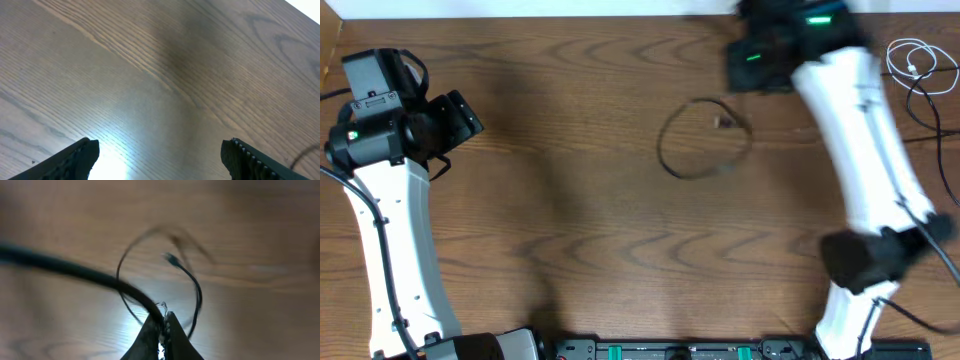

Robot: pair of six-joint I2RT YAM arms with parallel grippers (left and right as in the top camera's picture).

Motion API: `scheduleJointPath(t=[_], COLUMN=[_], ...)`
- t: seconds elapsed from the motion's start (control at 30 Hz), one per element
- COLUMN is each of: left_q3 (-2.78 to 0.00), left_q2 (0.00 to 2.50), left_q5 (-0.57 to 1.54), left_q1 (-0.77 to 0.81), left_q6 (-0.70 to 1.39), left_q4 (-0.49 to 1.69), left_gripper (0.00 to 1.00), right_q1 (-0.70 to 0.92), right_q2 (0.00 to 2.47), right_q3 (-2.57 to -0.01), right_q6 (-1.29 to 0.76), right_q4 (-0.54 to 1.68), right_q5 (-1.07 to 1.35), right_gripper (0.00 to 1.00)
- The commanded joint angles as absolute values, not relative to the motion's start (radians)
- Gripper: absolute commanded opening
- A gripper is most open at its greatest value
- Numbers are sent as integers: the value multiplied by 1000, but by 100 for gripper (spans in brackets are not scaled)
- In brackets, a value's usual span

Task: Untangle cables
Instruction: 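Drag the black cable loop to the upper right with the right gripper, then lay the black cable at the right table edge and release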

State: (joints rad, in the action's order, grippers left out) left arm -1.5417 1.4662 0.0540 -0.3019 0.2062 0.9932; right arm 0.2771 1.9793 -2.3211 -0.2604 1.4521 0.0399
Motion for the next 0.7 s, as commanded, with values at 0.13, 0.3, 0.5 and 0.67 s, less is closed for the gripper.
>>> scheduleJointPath(t=[0.13, 0.3, 0.5, 0.67], left_q3=[-1552, -1552, -1552, -1552], left_q2=[1470, 1470, 1470, 1470], left_q5=[71, 71, 71, 71], left_q1=[-303, -303, -303, -303], left_q6=[228, 228, 243, 242], left_q4=[989, 986, 985, 974], left_gripper=[83, 83, 83, 83], right_q1=[36, -144, -422, -614], right_q2=[1819, 1723, 1673, 1674], right_q3=[-2323, -2323, -2323, -2323], right_q6=[-219, -218, -220, -223], right_q4=[1468, 1420, 1303, 1145], right_q5=[33, 28, -41, -20], right_gripper=[1, 1, 1, 1])
